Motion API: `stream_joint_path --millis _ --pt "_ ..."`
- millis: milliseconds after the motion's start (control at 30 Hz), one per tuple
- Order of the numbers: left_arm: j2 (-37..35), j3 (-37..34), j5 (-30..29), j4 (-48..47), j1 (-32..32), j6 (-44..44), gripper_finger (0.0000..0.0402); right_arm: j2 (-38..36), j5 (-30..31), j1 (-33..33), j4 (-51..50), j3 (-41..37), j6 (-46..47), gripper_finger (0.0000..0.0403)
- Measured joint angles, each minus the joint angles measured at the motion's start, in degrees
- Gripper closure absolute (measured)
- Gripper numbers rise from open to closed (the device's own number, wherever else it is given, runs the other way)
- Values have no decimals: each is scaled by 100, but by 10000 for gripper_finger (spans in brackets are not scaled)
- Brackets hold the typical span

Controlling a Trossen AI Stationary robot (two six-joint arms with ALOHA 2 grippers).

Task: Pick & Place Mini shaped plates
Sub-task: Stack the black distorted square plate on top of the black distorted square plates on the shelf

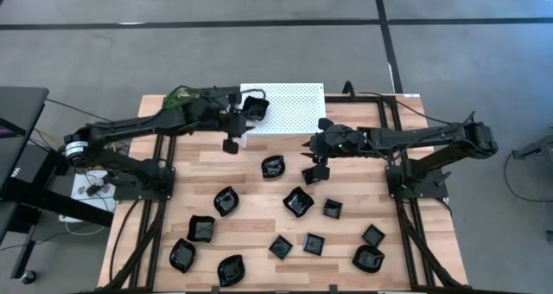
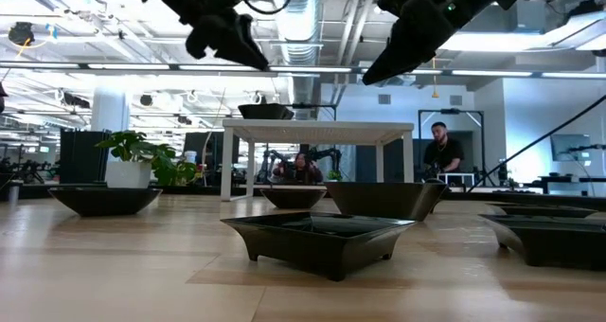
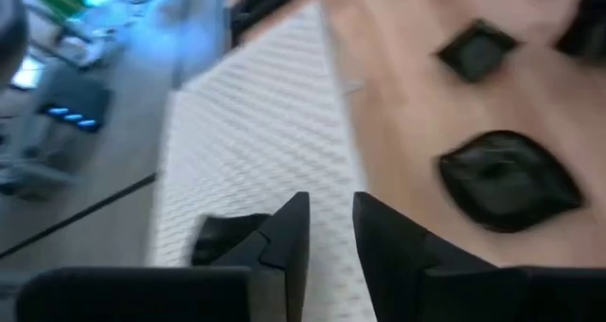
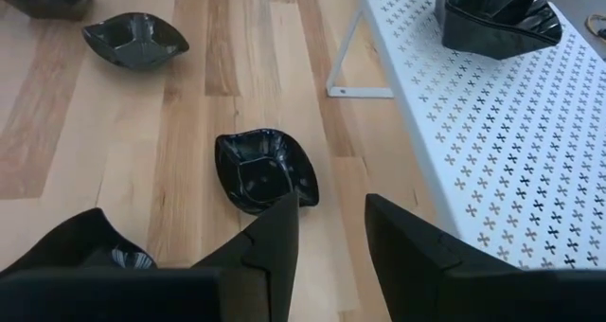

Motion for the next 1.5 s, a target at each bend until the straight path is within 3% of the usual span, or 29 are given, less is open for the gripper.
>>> stream_joint_path --millis 100,267,400,600,1033,1333,1500 --pt "222 -218 102 49 -20 -137 336 0 0 0 1 0 2 284" --pt "547 -461 -348 710 -13 -148 392 0 2 0 3 0 2 284" --pt "820 -465 -408 893 26 -156 397 2 4 0 6 0 -85 284" --pt "1096 -465 -1053 1403 28 -150 397 2 11 -7 13 0 -197 284" --pt "1090 -466 -1342 2041 -10 -436 396 2 13 -7 222 2 -332 284" --pt "116 -467 -1151 1903 -1415 -1587 395 2 -284 166 59 -16 -163 284" --pt "-313 -463 -1379 864 -2259 -2184 385 2 -310 481 78 -24 -153 281"
